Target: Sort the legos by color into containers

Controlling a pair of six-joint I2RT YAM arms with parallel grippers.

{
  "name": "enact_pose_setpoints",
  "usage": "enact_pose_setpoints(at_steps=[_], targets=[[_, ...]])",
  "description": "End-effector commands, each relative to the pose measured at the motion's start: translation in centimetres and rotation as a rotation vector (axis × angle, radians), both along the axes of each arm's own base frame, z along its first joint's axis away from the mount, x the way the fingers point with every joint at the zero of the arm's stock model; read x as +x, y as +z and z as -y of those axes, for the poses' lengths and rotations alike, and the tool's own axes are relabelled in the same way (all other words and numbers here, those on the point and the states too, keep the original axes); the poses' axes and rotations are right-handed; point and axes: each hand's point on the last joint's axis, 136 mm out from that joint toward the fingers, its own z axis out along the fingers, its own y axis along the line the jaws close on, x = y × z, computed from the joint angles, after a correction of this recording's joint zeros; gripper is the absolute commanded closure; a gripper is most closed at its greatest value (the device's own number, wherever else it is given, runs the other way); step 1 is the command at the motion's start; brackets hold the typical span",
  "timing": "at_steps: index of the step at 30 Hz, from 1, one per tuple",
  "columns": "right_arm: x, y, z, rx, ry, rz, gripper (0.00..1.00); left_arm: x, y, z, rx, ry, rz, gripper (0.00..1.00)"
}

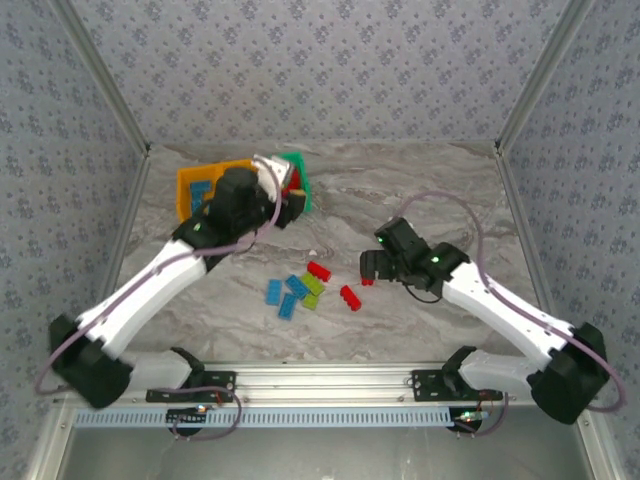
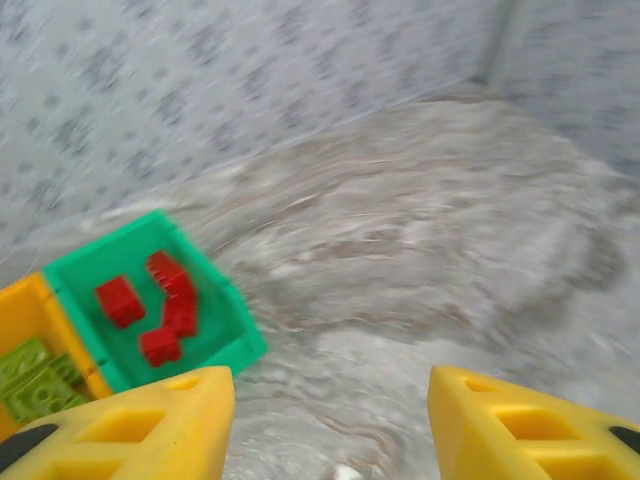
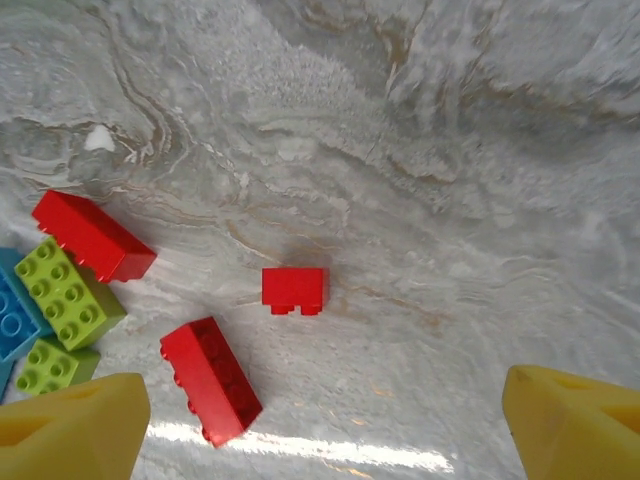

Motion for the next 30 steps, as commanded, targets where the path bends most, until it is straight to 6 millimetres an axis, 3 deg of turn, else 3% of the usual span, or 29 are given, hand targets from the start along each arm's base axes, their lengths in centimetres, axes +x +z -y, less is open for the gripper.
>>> enact_pose_setpoints(at_steps=[1, 5, 9, 14, 19, 21, 24, 27, 30], targets=[[1.1, -2.1, -1.5, 0.073, -0.097, -0.041, 0.11, -5.6, -2.3, -0.1, 0.232, -0.212, 0.076, 0.44], [2.2, -4.6, -2.2, 0.047, -0.111, -0.063, 0.2, -11.1, -3.3, -2.1, 0.365, -0.364, 0.115, 0.34], [2.3, -7.0, -2.5, 0.01, -0.093, -0.103, 0.24, -14.1, -4.3, -4.1, 0.411, -0.453, 0.149, 0.15], [1.8, -10.1, -2.8, -0.035, -0.057, -0.178, 0.33, -17.7, -7.1, -5.1, 0.487, -0.653, 0.247, 0.04], [1.8, -11.9, -2.8, -0.079, -0.031, -0.212, 0.51, -17.9, -10.1, -4.9, 0.514, -0.695, 0.272, 0.01], [1.9, -11.4, -2.7, -0.082, -0.027, -0.2, 0.6, -17.6, -10.7, -5.0, 0.53, -0.68, 0.24, 0.01], [2.0, -9.2, -2.8, -0.06, -0.013, -0.133, 0.69, -17.2, -10.7, -5.4, 0.537, -0.644, 0.241, 0.01], [2.7, -5.0, -3.5, -0.007, 0.035, 0.001, 0.71, -16.4, -10.2, -5.6, 0.512, -0.592, 0.283, 0.01], [3.7, 0.0, -5.9, 0.114, 0.139, 0.179, 0.72, -14.6, -9.1, -6.5, 0.454, -0.466, 0.302, 0.01]])
